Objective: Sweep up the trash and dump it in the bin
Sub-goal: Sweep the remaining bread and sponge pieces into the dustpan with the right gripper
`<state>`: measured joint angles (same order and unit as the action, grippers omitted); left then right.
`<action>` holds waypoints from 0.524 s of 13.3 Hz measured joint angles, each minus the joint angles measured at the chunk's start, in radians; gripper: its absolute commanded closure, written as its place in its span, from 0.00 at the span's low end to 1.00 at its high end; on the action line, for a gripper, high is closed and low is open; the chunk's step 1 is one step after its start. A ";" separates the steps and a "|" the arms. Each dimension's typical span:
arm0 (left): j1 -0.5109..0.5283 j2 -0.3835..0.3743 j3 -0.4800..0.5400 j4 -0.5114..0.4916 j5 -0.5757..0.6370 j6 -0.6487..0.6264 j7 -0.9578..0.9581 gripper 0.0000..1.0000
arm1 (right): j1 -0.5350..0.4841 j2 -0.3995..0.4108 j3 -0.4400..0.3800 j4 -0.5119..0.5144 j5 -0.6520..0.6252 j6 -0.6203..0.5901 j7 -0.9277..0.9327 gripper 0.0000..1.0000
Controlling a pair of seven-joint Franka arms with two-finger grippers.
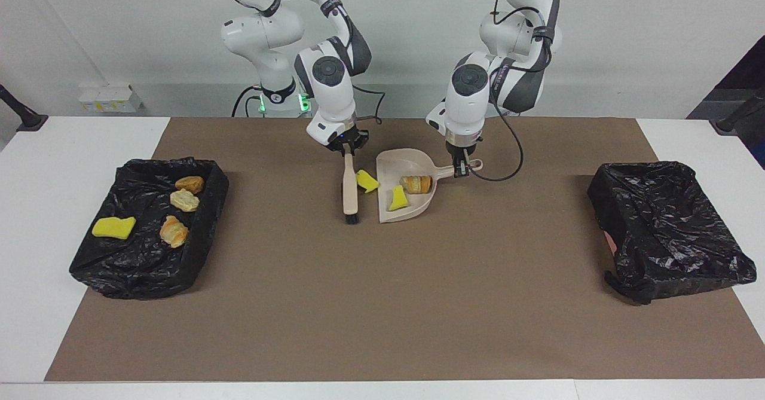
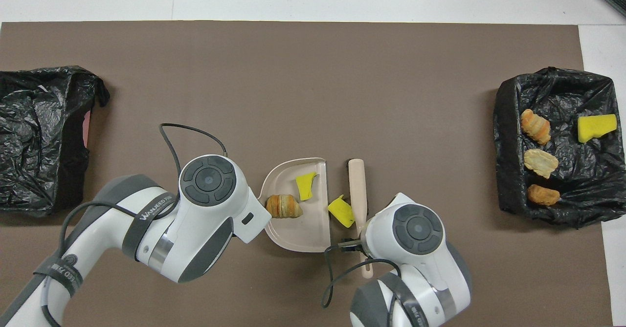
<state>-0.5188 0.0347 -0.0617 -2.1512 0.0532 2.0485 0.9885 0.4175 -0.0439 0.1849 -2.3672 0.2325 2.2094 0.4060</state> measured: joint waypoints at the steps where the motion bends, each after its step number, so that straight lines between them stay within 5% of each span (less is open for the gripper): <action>1: 0.000 0.000 0.000 0.000 0.000 0.000 -0.005 1.00 | 0.022 0.023 0.000 0.031 0.055 0.005 0.000 1.00; 7: 0.019 0.000 0.003 -0.001 0.000 -0.003 -0.103 1.00 | 0.086 0.129 0.000 0.216 0.196 0.004 0.002 1.00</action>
<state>-0.4993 0.0347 -0.0587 -2.1526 0.0530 2.0450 0.8855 0.5040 0.0854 0.1853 -2.1512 0.4281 2.2139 0.4076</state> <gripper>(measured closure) 0.678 0.740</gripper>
